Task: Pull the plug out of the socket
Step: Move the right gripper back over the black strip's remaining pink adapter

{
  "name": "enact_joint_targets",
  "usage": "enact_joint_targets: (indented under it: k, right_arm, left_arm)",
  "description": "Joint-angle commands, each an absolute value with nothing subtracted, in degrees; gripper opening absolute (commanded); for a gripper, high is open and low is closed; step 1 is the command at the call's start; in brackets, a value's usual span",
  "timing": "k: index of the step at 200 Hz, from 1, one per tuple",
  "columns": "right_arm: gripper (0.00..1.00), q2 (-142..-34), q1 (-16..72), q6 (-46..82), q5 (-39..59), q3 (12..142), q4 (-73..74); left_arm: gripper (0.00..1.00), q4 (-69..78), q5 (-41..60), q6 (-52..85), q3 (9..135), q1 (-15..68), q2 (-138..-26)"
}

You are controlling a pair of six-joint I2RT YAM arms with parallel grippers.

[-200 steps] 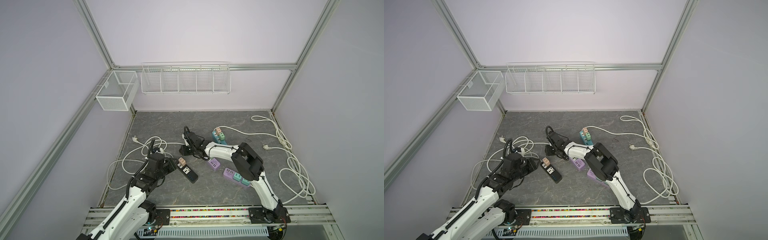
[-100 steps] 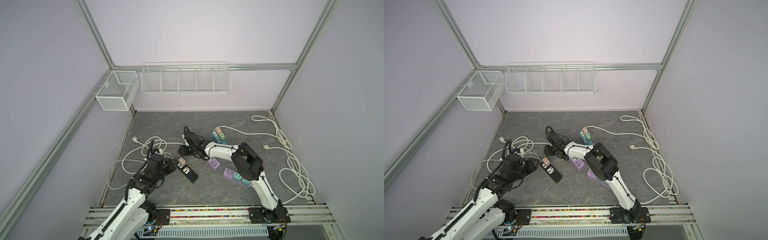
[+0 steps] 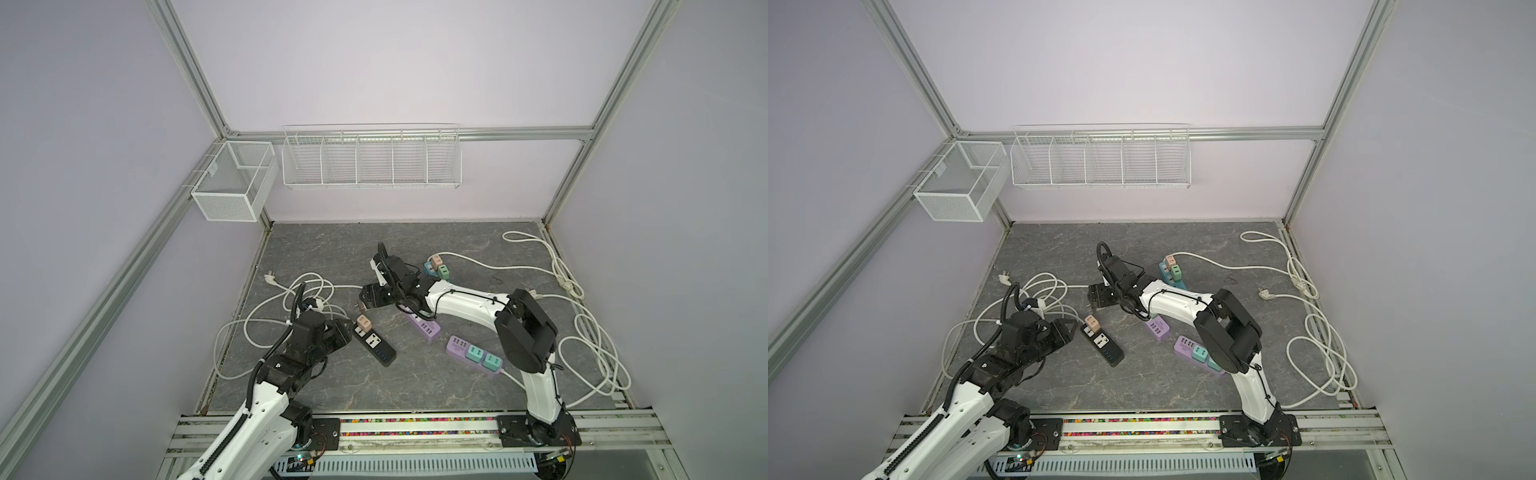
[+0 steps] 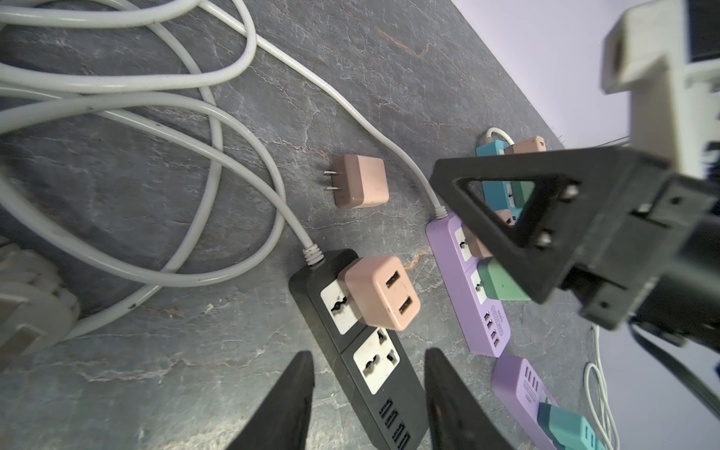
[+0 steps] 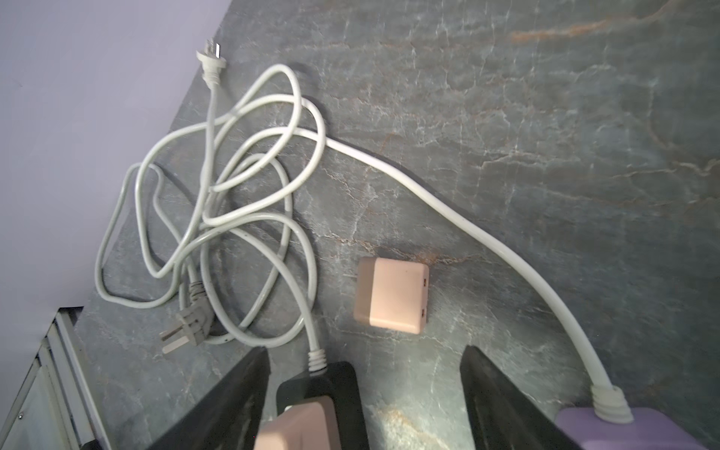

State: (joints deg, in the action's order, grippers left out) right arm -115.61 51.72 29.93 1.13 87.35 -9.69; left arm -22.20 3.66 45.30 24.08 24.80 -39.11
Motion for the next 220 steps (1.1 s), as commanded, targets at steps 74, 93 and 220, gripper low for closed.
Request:
enact_joint_targets:
  k: [74,93,220]
  right_arm:
    - [0.84,-107.6,59.9,20.2,-4.7,84.5,-20.7]
    - [0.84,-108.5,61.4,19.5,-6.7,85.4,-23.3]
    - [0.73,-117.4,63.3,17.7,-9.1,92.1,-26.4]
  left_arm:
    - [0.50,-21.9,2.6,46.9,22.0,23.6,-40.7]
    - [0.50,-19.7,3.8,48.3,20.5,22.8,-41.4]
    - [0.47,-3.7,11.0,53.9,16.5,20.9,-53.1]
